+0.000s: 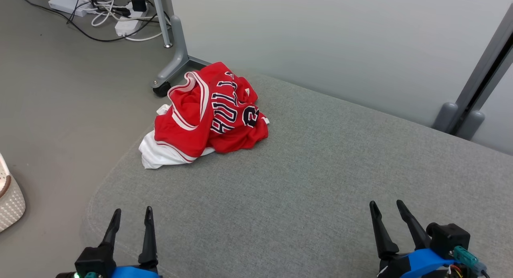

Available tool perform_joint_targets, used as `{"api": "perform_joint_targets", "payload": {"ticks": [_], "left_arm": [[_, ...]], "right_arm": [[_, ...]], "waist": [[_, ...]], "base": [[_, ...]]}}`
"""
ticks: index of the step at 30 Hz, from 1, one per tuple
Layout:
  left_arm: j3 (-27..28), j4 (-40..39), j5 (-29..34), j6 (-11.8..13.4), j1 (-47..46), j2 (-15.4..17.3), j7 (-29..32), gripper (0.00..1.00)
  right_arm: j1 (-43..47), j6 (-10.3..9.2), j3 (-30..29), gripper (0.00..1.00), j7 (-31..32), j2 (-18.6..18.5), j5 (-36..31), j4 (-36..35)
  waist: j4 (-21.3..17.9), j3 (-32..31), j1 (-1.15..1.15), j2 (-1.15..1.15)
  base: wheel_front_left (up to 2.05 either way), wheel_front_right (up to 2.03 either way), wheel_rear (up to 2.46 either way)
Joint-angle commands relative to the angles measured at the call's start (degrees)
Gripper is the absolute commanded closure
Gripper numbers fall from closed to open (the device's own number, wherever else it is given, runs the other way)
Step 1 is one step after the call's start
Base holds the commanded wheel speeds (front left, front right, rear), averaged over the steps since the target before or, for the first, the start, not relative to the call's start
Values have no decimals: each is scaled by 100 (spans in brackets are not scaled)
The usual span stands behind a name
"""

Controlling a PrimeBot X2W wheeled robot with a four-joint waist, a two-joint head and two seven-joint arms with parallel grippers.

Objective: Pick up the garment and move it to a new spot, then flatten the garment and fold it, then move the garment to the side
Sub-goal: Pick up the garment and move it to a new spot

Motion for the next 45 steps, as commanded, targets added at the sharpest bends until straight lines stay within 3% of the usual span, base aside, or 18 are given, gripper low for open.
{"api": "perform_joint_targets", "payload": {"ticks": [1, 7, 11, 18, 25, 31, 35, 36, 37, 38, 45], "left_arm": [[86, -71, -82, 37, -40, 9, -14, 0], [441, -549, -515, -56, -442, 206, 411, 0], [729, -991, -866, -67, -1072, 521, 1234, 0], [1190, -928, -1577, -108, -2278, 1154, 2760, 0], [1491, -426, -2100, -64, -3093, 1625, 3822, 0], [1770, -49, -2404, 113, -3250, 1940, 4400, 0], [1842, 201, -2387, 406, -2976, 2158, 5004, 0], [1847, 200, -2414, 434, -2960, 2180, 5105, 22], [1862, 174, -2431, 440, -2944, 2207, 5150, 78], [1865, 144, -2440, 432, -2912, 2227, 5162, 100], [1770, -316, -2253, 373, -3010, 2387, 4983, 100]], "right_arm": [[50, 2, -61, 0, -49, -30, 13, 16], [89, 2, -150, 0, -27, -30, -32, -84], [-40, 2, -234, 0, 40, -29, -141, -248], [-339, 1, -254, 0, 143, -31, -315, -552], [-618, 1, -308, 0, 226, -30, -447, -866], [-834, 1, -280, 0, 156, -29, -386, -999], [-864, 1, -269, 0, 74, -30, -278, -922], [-853, 1, -293, 0, 51, -29, -248, -898], [-839, 1, -305, 0, 36, -30, -236, -862], [-827, 1, -314, 0, 8, -29, -218, -835], [-798, 1, -328, 0, -107, -28, -215, -565]], "waist": [[-12, -7, 0, 0], [-150, 141, 0, 0], [-346, 435, 0, 0], [-1042, 1207, 0, 0], [-1888, 2053, 0, 0], [-2567, 2565, 0, 0], [-2888, 2675, 0, 0], [-2931, 2671, 0, 0], [-2966, 2649, 0, 0], [-2987, 2621, 0, 0], [-3005, 2026, 0, 0]], "base": [[0, 0, 0], [0, 0, 0], [0, 0, 0], [0, 0, 0], [0, 0, 0], [0, 0, 0], [0, 0, 0], [0, 0, 0], [0, 0, 0], [0, 0, 0], [0, 0, 0]]}}
